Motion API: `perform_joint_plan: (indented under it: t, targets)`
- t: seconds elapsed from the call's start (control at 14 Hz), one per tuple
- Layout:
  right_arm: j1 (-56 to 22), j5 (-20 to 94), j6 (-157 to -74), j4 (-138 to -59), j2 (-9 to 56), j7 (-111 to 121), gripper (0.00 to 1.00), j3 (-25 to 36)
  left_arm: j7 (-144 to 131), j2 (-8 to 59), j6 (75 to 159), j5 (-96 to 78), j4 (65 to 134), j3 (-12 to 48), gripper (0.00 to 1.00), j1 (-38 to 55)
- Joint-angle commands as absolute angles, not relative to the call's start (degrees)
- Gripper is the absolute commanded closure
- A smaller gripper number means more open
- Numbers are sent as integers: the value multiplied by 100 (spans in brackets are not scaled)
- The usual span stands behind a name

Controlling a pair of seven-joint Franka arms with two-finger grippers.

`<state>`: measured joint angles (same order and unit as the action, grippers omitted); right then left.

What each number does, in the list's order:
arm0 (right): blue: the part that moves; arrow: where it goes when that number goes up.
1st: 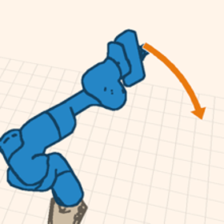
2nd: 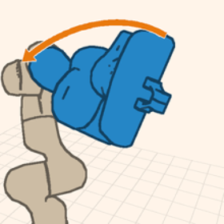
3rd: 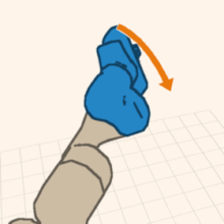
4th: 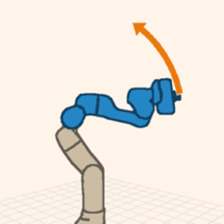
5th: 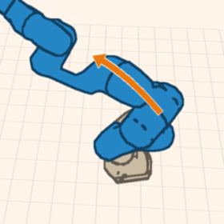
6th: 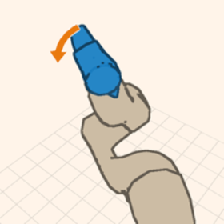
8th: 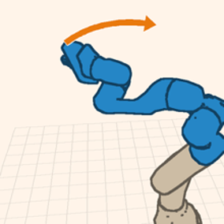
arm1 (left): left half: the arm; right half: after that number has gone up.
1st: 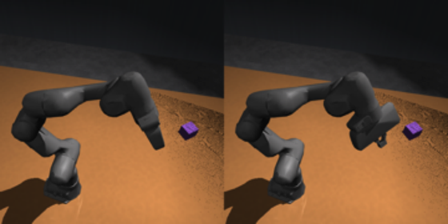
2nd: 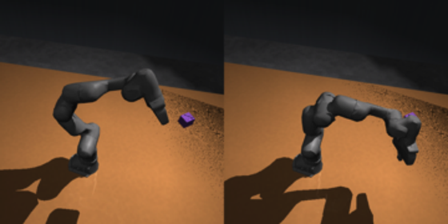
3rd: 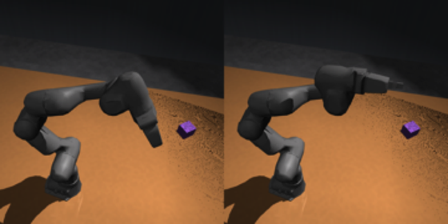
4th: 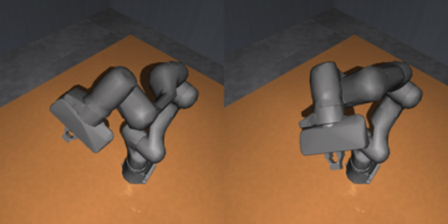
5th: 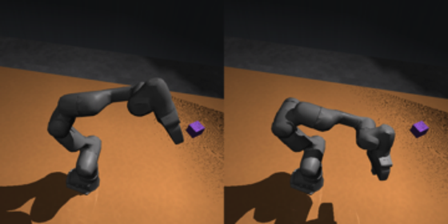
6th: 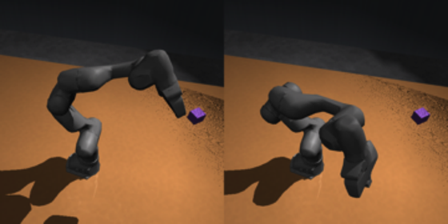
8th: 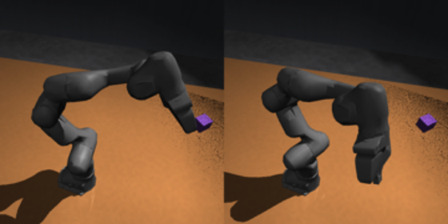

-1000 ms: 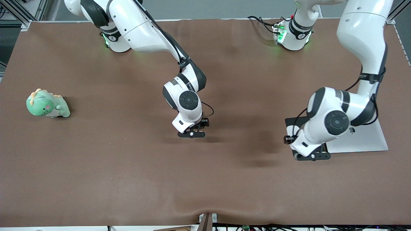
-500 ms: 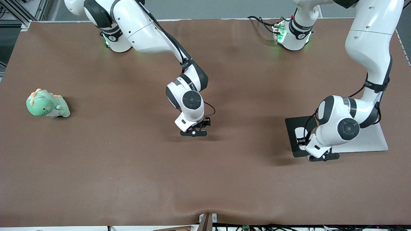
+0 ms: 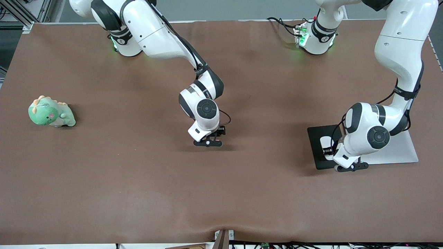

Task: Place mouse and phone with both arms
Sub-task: 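Lower the mouse onto the grey pad while the right gripper lifts the phone, then open the left gripper off the mouse while the right gripper carries the phone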

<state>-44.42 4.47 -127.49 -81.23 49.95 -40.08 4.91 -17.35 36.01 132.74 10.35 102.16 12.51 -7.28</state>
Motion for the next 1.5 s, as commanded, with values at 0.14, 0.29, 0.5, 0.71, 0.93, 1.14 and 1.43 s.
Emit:
perform_joint_plan:
  t: [0.14,0.29,0.5,0.71,0.93,1.14,1.43]
  targets:
    - [-4588,466,-12788,-8174,4948,-4122,94,510,-1723,3726,13553,1292,10310,1283,38,-844]
    - [-4579,457,-12788,-8174,4905,-4113,94,510,-1723,3727,13553,1432,10301,1283,38,-861]
    - [-4474,457,-12718,-8174,4589,-4078,95,554,-1723,3744,13553,1441,10301,1292,37,-861]
    - [-4106,439,-12359,-8252,4142,-3859,94,571,-1723,3770,13553,1450,10266,1292,0,-826]
    - [-3501,439,-12094,-8813,3404,-3219,94,571,-1758,3744,13553,1459,10239,1292,0,-782]
    - [-2622,439,-12059,-9297,2858,-2525,94,571,-1767,3596,13448,1459,10099,1327,0,-773]
    - [-1532,439,-12023,-9667,2654,-1944,100,571,-1740,3130,13018,1459,9923,1362,0,-791]
